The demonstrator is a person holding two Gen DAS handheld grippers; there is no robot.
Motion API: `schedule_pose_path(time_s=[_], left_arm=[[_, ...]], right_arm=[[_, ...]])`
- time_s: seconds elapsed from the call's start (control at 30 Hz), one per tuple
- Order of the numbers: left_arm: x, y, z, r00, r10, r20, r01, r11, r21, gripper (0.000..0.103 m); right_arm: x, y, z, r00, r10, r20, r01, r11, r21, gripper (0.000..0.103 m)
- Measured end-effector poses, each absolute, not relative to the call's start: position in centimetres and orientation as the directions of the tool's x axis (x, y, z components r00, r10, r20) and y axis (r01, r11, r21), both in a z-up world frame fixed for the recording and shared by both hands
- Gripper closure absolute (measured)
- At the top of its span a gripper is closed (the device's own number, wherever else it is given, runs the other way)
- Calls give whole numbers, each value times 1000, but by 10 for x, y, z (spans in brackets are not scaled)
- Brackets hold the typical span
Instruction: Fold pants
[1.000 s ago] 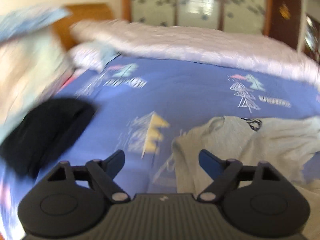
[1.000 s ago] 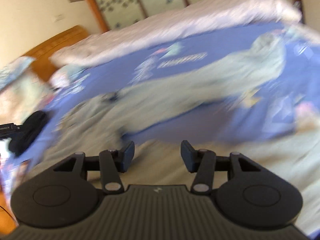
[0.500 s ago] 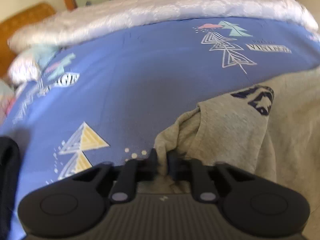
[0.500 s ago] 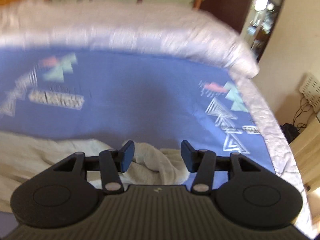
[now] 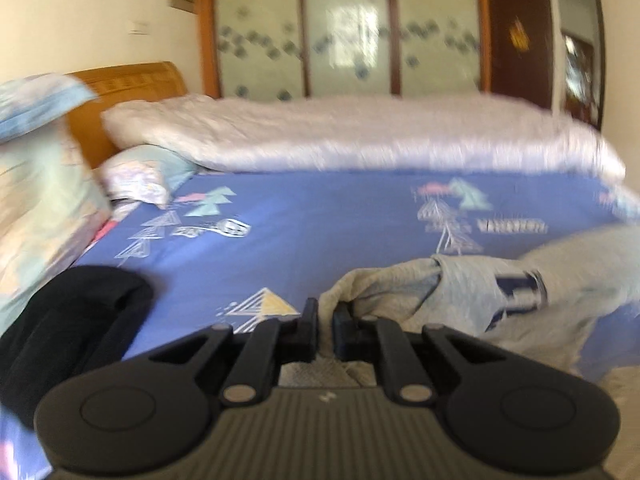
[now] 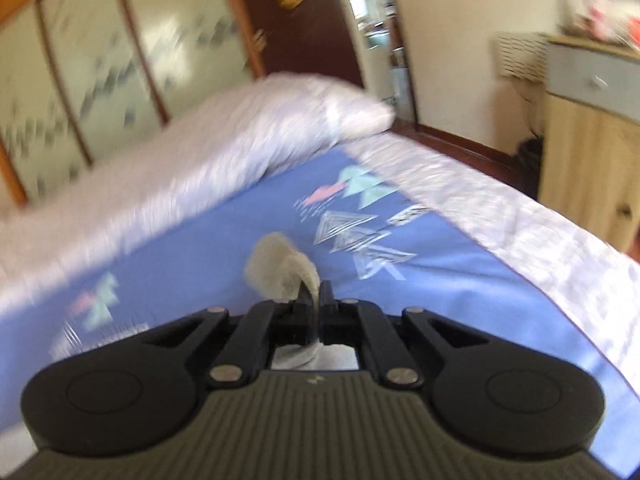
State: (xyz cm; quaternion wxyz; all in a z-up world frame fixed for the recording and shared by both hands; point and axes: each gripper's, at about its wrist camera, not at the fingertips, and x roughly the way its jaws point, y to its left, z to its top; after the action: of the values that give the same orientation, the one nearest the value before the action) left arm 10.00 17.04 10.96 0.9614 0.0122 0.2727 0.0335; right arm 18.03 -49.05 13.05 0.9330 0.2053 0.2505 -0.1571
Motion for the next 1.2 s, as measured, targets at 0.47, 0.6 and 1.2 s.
schedule_pose_path(time_s=[0.47,0.6,1.2], left_arm=[[-42,203,59,720,80,-689,-141,989,-33,66],[-49,225,85,757,99,-646,-236,963,-128,61],[-25,252,52,677,-201,-708,-359,749,-556,24]], right_arm=[[-70,-537,0,732,-136,-668,632,503,590,80],[-81,-542,18,755,-224,-617,634,491,597,69],[-87,-478,36,837,-188,-513,489,676,550,57]])
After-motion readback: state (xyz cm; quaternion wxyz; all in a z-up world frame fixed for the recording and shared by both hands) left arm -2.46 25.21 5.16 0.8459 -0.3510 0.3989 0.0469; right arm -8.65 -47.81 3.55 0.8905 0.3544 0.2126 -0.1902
